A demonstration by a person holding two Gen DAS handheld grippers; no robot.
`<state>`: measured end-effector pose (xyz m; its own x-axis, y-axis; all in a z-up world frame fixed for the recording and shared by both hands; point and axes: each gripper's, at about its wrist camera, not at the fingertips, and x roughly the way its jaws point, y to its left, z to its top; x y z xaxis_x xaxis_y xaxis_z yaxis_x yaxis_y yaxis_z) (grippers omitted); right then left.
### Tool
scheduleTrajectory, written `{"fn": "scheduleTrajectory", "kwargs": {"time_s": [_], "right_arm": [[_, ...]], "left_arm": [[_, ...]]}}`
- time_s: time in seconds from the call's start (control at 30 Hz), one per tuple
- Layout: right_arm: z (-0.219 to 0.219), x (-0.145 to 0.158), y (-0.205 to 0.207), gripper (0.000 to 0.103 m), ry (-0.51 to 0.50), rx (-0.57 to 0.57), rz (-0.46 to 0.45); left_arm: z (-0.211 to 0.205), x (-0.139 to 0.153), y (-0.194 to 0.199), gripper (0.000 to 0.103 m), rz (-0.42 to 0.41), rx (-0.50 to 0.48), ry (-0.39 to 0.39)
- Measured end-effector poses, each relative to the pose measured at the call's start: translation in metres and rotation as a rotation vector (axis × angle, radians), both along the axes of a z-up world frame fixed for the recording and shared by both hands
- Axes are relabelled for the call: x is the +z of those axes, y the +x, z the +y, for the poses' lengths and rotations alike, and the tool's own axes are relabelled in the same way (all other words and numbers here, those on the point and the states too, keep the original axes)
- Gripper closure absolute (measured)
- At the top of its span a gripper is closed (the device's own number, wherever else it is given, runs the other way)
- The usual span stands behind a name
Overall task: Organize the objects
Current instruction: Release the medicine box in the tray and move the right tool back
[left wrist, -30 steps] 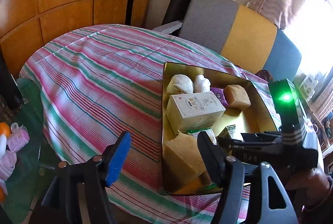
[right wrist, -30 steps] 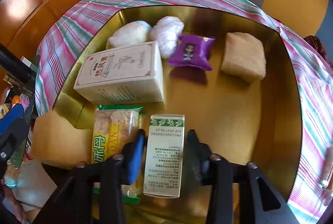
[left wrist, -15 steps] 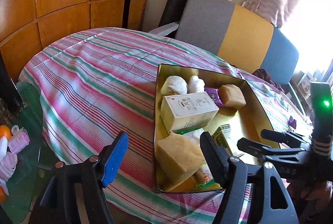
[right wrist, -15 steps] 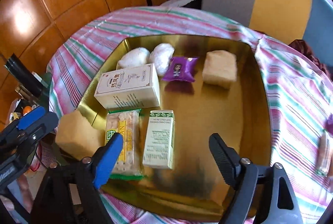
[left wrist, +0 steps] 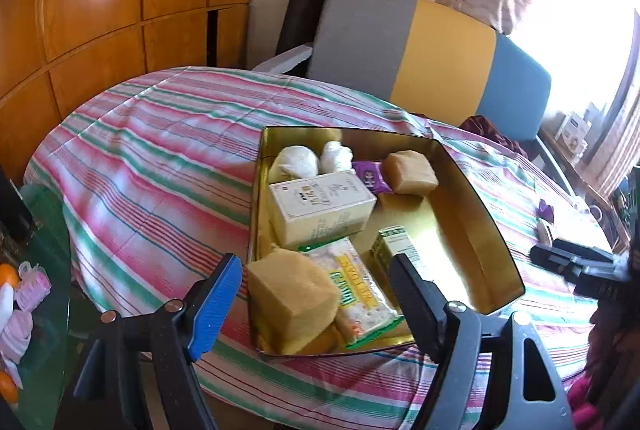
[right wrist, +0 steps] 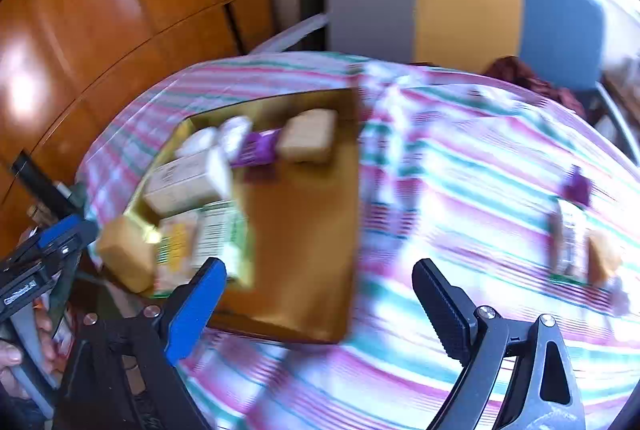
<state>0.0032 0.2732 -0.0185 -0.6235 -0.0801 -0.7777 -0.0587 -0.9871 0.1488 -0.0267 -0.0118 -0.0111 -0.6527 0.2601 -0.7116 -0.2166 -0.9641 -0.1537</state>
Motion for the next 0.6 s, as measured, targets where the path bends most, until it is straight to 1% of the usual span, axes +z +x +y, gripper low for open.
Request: {"fn": "scheduleTrajectory", "kwargs": {"time_s": [0.1,0.3,0.43,0.53,0.6], "right_arm": [[0.04,0.004,0.008,0.008,0.018,-0.087,0.0],[0.12,0.014,0.035,0.008,0.074,-0.261,0.004],[0.172,0.021,0.058,0.008,0.12,-0.384,0.028],[0.213,0.015,0.077,0.008,0.141,-0.508,0.047],[0.239,0.005,0.092,0.008,0.114,-0.597,0.062]], "left_arm": [[0.01,0.003,0.002,0.026,0.005,-0.027,-0.002],[0.031,0.006,0.004,0.026,0.007,-0.077,-0.007],[0.047,0.009,0.004,0.027,0.007,-0.105,-0.021],[0.059,0.01,0.003,0.027,0.005,-0.12,-0.043],[0.07,0.01,0.002,0.027,0.0,-0.142,-0.05]]}}
